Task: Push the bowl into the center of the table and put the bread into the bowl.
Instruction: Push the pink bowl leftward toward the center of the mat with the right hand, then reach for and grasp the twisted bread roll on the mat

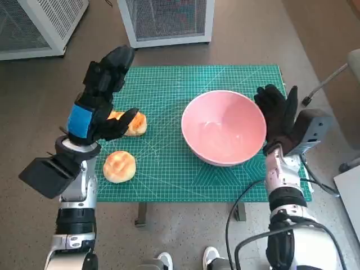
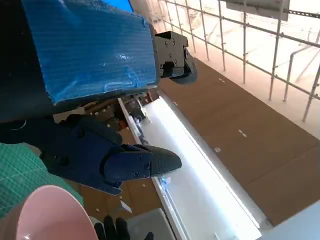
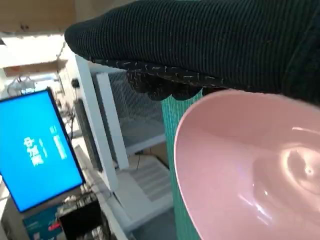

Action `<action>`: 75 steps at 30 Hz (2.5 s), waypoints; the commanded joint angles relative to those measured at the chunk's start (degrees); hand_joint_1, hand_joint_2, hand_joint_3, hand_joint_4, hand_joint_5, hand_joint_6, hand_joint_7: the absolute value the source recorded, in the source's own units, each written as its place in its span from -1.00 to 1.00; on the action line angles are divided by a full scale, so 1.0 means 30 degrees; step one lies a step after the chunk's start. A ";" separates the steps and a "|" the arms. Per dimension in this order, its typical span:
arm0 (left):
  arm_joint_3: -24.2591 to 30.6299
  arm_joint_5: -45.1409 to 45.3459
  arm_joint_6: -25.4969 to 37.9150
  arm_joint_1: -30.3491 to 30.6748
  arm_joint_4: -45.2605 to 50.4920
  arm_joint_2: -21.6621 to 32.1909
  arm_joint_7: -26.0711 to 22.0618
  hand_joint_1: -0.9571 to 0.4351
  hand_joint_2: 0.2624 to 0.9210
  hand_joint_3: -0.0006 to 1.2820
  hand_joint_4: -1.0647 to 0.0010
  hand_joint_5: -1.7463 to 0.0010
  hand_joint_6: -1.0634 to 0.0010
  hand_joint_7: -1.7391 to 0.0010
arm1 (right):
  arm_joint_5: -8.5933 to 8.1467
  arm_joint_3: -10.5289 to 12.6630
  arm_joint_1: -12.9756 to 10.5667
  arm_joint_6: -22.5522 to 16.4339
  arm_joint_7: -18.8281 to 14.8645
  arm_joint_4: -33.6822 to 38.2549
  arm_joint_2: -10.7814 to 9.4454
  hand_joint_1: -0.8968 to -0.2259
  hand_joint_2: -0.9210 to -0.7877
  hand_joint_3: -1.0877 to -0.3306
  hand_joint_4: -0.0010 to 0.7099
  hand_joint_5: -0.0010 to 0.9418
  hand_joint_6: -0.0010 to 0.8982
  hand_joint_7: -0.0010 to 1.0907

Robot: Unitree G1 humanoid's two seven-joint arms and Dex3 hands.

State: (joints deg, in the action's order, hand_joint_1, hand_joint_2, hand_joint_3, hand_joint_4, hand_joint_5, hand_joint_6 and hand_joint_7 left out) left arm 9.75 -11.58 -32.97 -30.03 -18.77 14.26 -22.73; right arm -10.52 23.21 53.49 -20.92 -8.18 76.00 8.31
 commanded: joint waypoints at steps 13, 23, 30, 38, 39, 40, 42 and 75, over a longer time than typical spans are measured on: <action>0.0264 -0.0062 0.0159 0.0631 0.0982 0.0384 0.0561 -0.52 1.00 -0.42 0.66 0.99 0.89 0.51 | 0.0209 0.0073 0.0514 0.0803 -0.0016 0.0279 -0.0819 0.04 -1.00 -0.26 -0.56 -0.99 -0.83 -0.25; 0.0533 0.0285 0.0028 0.1354 0.1735 0.0757 0.1050 -0.52 1.00 -0.42 0.65 0.99 0.87 0.53 | 0.0207 0.0168 0.1206 0.1864 -0.0093 0.0432 -0.2262 0.03 -1.00 -0.20 -0.60 -1.00 -0.83 -0.28; 0.0553 0.0315 0.0088 0.1511 0.1863 0.0722 0.1269 -0.51 1.00 -0.42 0.64 0.99 0.86 0.54 | 0.0180 0.0293 0.1432 0.2268 -0.0109 0.0426 -0.2490 0.06 -1.00 -0.10 -0.58 -0.99 -0.79 -0.31; 0.0485 0.0265 0.0096 0.1719 0.2044 0.0670 0.1371 -0.51 1.00 -0.42 0.63 0.99 0.84 0.56 | 0.0728 -0.0144 0.1627 0.1951 -0.0097 0.0336 -0.2276 0.16 -1.00 -0.12 -0.57 -0.99 -0.77 -0.33; 0.0505 0.0263 0.0075 0.1719 0.2019 0.0696 0.1376 -0.51 1.00 -0.42 0.63 0.99 0.84 0.56 | 0.0919 -0.0281 0.1674 0.1793 -0.0070 0.0303 -0.2143 0.16 -1.00 -0.13 -0.57 -0.99 -0.77 -0.33; 0.0517 0.0264 0.0064 0.1737 0.2029 0.0711 0.1383 -0.51 1.00 -0.42 0.63 0.99 0.84 0.56 | 0.1056 -0.0375 0.1701 0.1677 -0.0053 0.0279 -0.2051 0.16 -1.00 -0.14 -0.57 -0.99 -0.77 -0.33; 0.0557 0.0251 0.0019 0.1764 0.2011 0.0754 0.1373 -0.51 1.00 -0.42 0.63 0.99 0.84 0.56 | 0.1276 -0.0594 0.1780 0.1384 -0.0121 0.0217 -0.1815 0.15 -1.00 -0.17 -0.56 -0.99 -0.77 -0.33; -0.1220 1.0328 0.5498 -0.0503 0.1782 0.6896 0.2536 -0.64 0.95 -0.82 0.94 1.00 0.98 0.73 | -0.1556 -0.2809 -0.0114 -1.2519 -0.8860 -0.6535 -0.0617 -0.11 -1.00 -0.12 -0.42 -0.98 -1.00 0.07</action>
State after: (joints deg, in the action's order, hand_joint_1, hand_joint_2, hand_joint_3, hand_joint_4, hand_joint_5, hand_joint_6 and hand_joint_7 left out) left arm 8.04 15.85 -21.21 -30.28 -14.53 32.72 -14.18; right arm -13.79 15.41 55.47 -58.26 -32.84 57.48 6.44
